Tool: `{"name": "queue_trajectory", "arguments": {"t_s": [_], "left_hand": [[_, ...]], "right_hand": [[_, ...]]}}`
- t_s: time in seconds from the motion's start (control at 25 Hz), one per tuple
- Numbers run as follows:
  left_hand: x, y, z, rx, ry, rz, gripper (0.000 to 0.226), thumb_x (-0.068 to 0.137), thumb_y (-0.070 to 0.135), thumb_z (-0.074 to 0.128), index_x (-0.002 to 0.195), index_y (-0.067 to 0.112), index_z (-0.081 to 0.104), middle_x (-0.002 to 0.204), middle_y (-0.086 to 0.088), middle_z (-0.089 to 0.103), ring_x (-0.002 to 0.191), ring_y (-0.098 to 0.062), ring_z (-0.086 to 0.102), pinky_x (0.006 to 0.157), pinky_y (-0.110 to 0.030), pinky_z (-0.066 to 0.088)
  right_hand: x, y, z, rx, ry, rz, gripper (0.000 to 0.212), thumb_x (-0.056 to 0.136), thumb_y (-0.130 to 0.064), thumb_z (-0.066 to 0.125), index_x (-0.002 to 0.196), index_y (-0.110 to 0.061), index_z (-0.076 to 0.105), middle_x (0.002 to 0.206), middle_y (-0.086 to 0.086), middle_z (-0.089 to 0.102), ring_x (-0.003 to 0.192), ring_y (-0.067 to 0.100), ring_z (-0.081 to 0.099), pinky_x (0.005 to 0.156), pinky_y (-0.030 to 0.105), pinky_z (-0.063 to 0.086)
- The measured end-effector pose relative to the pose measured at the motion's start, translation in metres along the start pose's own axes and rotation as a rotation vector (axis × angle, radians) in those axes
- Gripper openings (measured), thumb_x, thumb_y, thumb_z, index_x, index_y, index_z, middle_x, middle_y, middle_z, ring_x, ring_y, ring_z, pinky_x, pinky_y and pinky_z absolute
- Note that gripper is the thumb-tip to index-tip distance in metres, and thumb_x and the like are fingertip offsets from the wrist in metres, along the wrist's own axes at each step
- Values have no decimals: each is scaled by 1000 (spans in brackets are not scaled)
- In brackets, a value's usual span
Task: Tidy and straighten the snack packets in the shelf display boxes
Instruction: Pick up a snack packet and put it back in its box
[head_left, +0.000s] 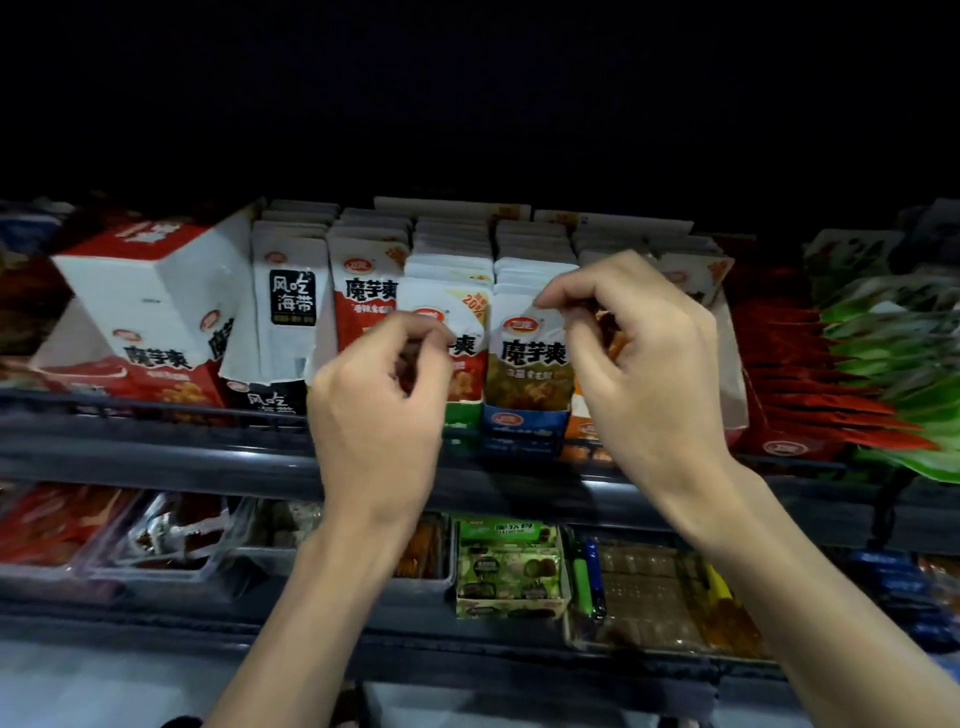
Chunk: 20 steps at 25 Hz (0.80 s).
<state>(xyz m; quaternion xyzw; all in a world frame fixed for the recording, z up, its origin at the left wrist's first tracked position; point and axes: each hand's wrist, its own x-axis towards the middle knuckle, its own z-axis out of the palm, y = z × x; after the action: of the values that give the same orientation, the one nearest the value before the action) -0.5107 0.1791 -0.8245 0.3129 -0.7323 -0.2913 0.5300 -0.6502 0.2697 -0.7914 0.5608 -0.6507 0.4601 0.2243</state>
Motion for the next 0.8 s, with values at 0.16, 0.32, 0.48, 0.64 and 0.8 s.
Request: {"name": "queue_trajectory", "arguments": {"t_s": [0.16, 0.32, 0.48, 0.64, 0.8], "left_hand": [[19, -23, -28, 208, 51, -173, 12, 91, 24, 56, 89, 24, 68, 85, 3, 64, 77, -19, 58, 64, -34, 45], [22, -26, -37, 413, -103, -272, 17, 92, 29, 53, 90, 24, 68, 90, -2, 66, 82, -24, 58, 72, -38, 49], [24, -21, -45, 544, -214, -355, 24, 94, 33, 49, 101, 22, 70, 99, -10, 68, 89, -30, 54, 81, -37, 44], [25, -17, -52, 552, -235, -372, 27, 96, 35, 48, 107, 22, 69, 105, -8, 70, 98, -31, 58, 86, -36, 43], [27, -16, -53, 532, -232, -413, 26, 96, 37, 48, 106, 24, 68, 105, -5, 69, 85, -25, 49, 86, -36, 44]], "right_hand": [[15, -24, 31, -69, -138, -98, 23, 93, -5, 58, 113, -9, 69, 105, 4, 64, 102, 18, 58, 87, 26, 47], [56, -51, 74, -349, -393, -197, 41, 95, -22, 57, 135, -13, 56, 124, 4, 57, 119, 25, 49, 98, 38, 39], [83, -65, 117, -576, -556, -213, 42, 96, -20, 50, 138, -15, 49, 136, 6, 50, 128, 27, 45, 101, 38, 35], [85, -62, 129, -674, -578, -178, 39, 95, -17, 50, 134, -13, 54, 133, 8, 54, 123, 29, 51, 96, 40, 39], [79, -61, 128, -605, -467, -215, 40, 89, -8, 54, 129, -12, 51, 126, 10, 57, 115, 31, 56, 90, 40, 41]]}}
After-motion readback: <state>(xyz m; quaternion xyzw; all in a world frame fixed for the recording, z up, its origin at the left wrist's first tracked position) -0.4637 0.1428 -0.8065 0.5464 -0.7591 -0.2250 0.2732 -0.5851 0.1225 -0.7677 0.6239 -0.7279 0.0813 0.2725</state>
